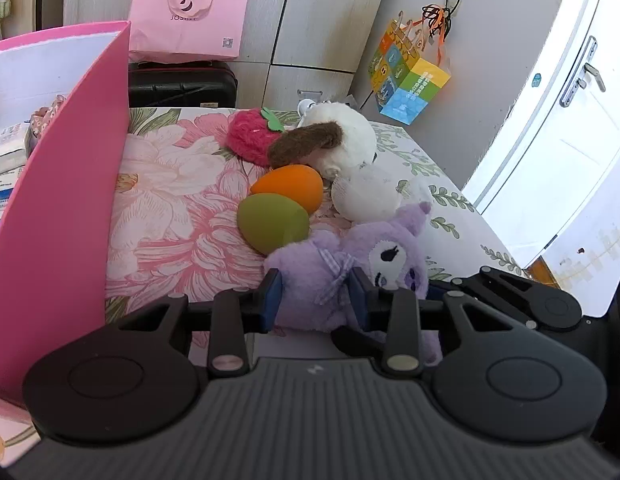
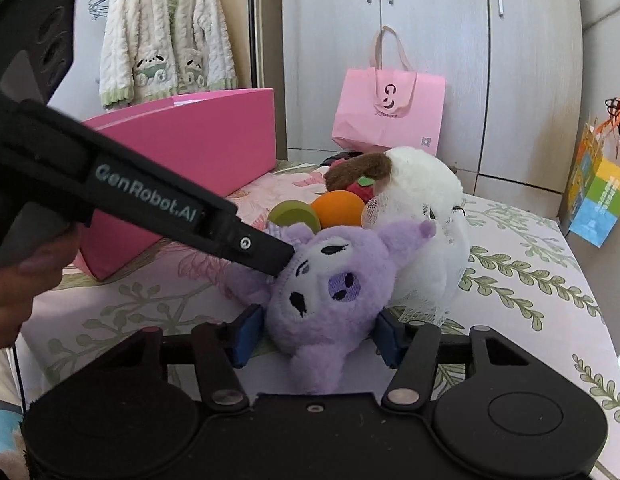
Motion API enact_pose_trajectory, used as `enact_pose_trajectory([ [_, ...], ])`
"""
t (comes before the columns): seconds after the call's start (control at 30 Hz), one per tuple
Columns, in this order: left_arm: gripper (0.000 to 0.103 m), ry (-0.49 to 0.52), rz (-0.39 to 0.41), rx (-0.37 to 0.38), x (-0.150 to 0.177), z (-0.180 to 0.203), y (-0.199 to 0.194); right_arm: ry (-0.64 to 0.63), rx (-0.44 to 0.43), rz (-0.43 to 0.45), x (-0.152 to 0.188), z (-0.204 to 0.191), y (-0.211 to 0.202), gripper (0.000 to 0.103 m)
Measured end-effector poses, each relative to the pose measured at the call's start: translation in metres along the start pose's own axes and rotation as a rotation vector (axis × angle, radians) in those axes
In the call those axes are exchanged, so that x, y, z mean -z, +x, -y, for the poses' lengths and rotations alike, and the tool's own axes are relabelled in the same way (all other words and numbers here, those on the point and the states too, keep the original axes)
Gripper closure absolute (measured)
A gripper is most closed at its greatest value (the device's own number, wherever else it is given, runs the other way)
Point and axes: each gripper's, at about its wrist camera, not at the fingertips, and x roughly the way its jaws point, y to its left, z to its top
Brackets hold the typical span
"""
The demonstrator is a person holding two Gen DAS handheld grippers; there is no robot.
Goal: Organize soft objects
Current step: 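Close both grippers on the purple plush toy, then lift the purple plush with both grippers and carry it over the shoebox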
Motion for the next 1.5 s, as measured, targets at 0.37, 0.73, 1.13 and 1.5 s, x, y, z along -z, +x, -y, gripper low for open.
enact_pose_trajectory([
  [0.37,0.065,0.025,-0.038,0.001,-0.002,0.003,-0.001,0.013,0.028,0.008,0.002,-0.004,-0.004,0.044],
  [0.73,0.063,0.037,-0.021,0.056,0.009,0.003,-0.004,0.014,0.051,0.013,0.006,-0.003,-0.009,0.048],
  [1.13,0.058,0.075,-0.048,0.106,0.019,0.014,-0.039,0.074,-0.040,-0.029,0.002,-0.003,-0.030,0.051],
  [1.5,0.056,0.119,-0.116,0.177,0.024,0.020,-0.093,0.035,-0.179,-0.086,-0.012,-0.026,-0.070,0.053],
])
